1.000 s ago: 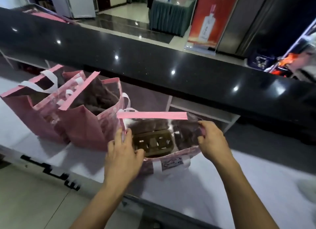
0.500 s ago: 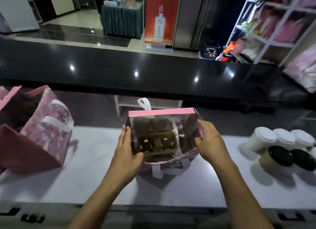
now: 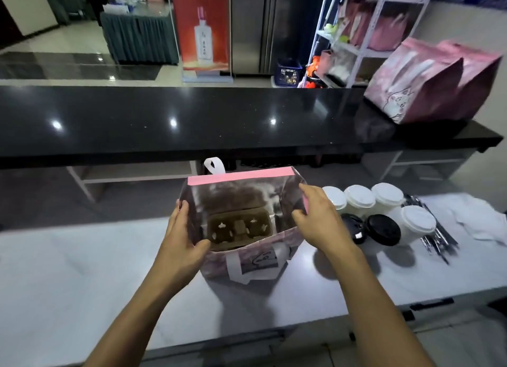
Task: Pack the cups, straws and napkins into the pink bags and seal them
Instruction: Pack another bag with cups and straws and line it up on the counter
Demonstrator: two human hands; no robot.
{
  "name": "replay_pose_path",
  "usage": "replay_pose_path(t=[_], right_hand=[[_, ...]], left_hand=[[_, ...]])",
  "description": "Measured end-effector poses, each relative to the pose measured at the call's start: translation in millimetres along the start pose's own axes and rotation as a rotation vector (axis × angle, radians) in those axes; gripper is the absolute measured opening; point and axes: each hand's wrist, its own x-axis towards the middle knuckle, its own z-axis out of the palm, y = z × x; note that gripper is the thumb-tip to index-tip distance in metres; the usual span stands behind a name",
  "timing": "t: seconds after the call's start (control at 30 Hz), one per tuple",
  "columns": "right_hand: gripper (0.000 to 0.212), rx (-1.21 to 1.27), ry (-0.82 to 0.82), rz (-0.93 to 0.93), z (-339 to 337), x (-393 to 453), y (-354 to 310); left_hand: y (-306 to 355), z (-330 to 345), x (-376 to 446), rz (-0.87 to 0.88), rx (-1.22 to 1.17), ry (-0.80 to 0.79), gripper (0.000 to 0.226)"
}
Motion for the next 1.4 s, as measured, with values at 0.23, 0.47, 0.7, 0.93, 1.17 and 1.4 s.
replay_pose_path(t=[0.23, 0.47, 0.7, 0.93, 1.17, 1.4], right_hand=[[0.058, 0.001, 0.004, -0.029, -27, 28, 37], [0.044, -0.051, 0.07, -0.196, -35, 44, 64], [0.056, -0.584, 0.078, 0.131, -37, 43, 122], [0.079, -0.62, -0.234, 0.271, -8, 43, 154], [0.07, -0.621, -0.165, 0.246, -14, 33, 142], [0.084, -0.125, 0.289, 0.063, -111, 3, 59]], left_hand=[[27, 36, 31, 0.048, -0.037, -0.027, 0.083], [23, 46, 66, -0.022, -0.019, -0.076, 0.096], [17, 52, 81, -0.072, -0.015, -0.106, 0.097], [15, 53, 83, -0.071, -0.061, -0.066, 0.102], [9, 56, 82, -0.056, -0.058, -0.045, 0.105], [7, 59, 81, -0.041, -0.039, -0.032, 0.104]])
